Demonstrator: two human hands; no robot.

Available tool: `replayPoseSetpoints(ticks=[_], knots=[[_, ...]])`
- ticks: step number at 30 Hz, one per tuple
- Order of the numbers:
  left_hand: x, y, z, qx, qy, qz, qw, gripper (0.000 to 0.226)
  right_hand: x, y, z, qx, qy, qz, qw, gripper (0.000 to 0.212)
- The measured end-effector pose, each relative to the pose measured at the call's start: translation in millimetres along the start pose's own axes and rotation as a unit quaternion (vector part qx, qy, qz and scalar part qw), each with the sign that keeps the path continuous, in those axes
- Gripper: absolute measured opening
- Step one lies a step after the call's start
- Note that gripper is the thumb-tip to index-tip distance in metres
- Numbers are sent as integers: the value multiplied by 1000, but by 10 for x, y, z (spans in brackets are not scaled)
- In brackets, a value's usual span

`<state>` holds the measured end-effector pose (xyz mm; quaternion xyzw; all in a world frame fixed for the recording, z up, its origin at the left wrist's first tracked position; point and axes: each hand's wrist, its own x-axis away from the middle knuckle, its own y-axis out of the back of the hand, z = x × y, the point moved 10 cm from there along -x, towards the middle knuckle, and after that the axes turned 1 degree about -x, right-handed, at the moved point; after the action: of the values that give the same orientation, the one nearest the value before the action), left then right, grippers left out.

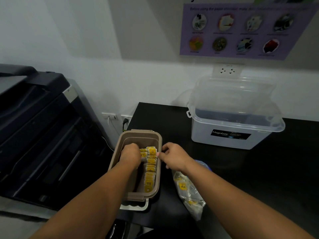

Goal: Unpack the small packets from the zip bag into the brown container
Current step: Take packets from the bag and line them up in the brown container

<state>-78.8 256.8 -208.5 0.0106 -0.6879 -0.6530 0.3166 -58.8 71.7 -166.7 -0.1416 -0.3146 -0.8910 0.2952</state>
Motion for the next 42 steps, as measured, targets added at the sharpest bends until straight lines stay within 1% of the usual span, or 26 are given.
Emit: replayPoseSetpoints(ticks=[2,7,10,16,18,21,23,24,26,28,30,31,32,33,35,37,40,42], knots=[[-15,-62,20,6,13,-1,1000,37,9,5,8,-2,6,2,1000,14],[-67,-95,42,38,25,-32,998,23,45,9,-16,-7,5,8,1000,17],[-85,-102,43,76,29,-39,996,17,50,0,-29,-16,4,10,1000,12],[-170,-169,15,132,18,-44,990,14,74,-7,-1,-23,8,6,1000,8],[-202,-170,-10,127,10,-42,991,15,90,-8,-1,-21,6,9,1000,8],[-195,-142,-18,98,4,-21,995,15,122,43,-19,-10,-3,23,1000,25],[-148,-67,-9,65,-1,-1,998,19,150,156,-48,-20,-7,28,999,30],[-124,2,-7,50,0,3,999,23,161,245,-67,-22,-4,21,1000,31],[-27,238,10,56,20,-9,998,28,195,462,-118,-12,8,-4,1000,31],[140,518,2,65,43,-21,997,32,243,676,-201,19,16,-31,999,27],[330,871,-106,110,12,-104,988,28,295,838,-320,68,13,-45,997,21],[447,1028,-191,153,-18,-151,976,29,319,895,-384,95,9,-47,994,19],[609,1159,-286,204,-50,-181,961,29,339,935,-455,120,3,-46,992,17],[742,1255,-418,246,-84,-194,946,27,356,961,-521,144,-5,-44,989,16],[989,1352,-772,293,-154,-190,924,22,385,976,-656,179,-26,-40,983,16],[1138,1292,-1142,308,-212,-167,912,18,402,952,-783,198,-52,-36,978,12],[1155,904,-1572,263,-252,-104,925,15,376,824,-944,206,-82,-24,975,8],[1086,568,-1761,214,-257,-57,941,14,340,735,-1021,220,-96,-7,971,15]])
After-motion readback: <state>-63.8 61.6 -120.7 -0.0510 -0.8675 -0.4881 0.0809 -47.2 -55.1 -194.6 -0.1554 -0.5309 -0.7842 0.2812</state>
